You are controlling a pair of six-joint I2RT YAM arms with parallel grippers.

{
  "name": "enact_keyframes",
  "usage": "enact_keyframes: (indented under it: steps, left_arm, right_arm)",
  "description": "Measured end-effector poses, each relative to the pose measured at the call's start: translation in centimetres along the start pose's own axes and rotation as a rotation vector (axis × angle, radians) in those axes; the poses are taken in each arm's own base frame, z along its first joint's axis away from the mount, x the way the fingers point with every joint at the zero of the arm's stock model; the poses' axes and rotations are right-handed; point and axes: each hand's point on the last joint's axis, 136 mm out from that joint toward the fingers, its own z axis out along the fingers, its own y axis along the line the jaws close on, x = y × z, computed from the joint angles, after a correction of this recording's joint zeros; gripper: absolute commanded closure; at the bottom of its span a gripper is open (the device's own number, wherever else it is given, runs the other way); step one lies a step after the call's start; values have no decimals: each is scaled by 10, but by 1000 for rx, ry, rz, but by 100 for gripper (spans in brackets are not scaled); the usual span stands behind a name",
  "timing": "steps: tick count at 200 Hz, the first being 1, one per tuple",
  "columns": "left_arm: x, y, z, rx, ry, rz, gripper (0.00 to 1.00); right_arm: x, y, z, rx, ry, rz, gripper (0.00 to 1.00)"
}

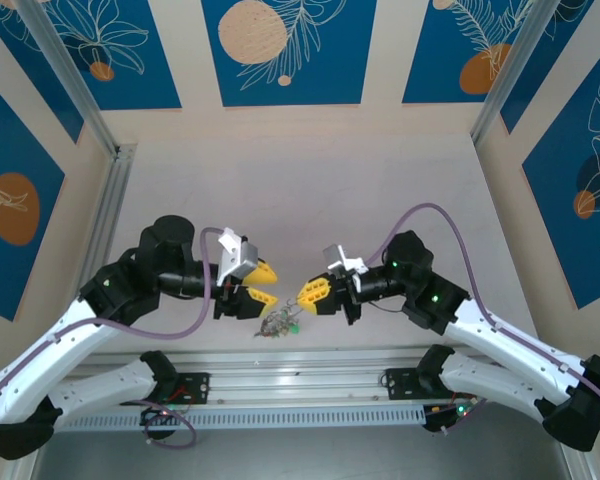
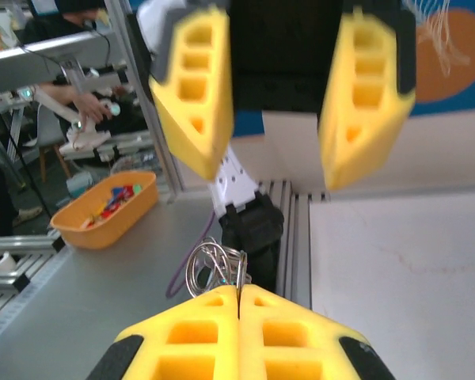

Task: Put the keys on the keyring

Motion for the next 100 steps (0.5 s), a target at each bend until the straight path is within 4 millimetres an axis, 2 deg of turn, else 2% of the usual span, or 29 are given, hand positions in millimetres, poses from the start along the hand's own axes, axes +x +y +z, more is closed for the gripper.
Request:
enact_keyframes:
  steps: [32,61,100]
  left_arm:
    - [0,3,7,13,-17,-22,53]
    - [-7,1,7,33,-45,-20,57]
    - [-13,-2,8,56,-71,-13,57]
  right_arm:
    - [-8,14,3,-32,-94,-64,100]
    - [-9,22,11,-33,-155,-105,100]
    - [-27,21,14,22,-246,-153,100]
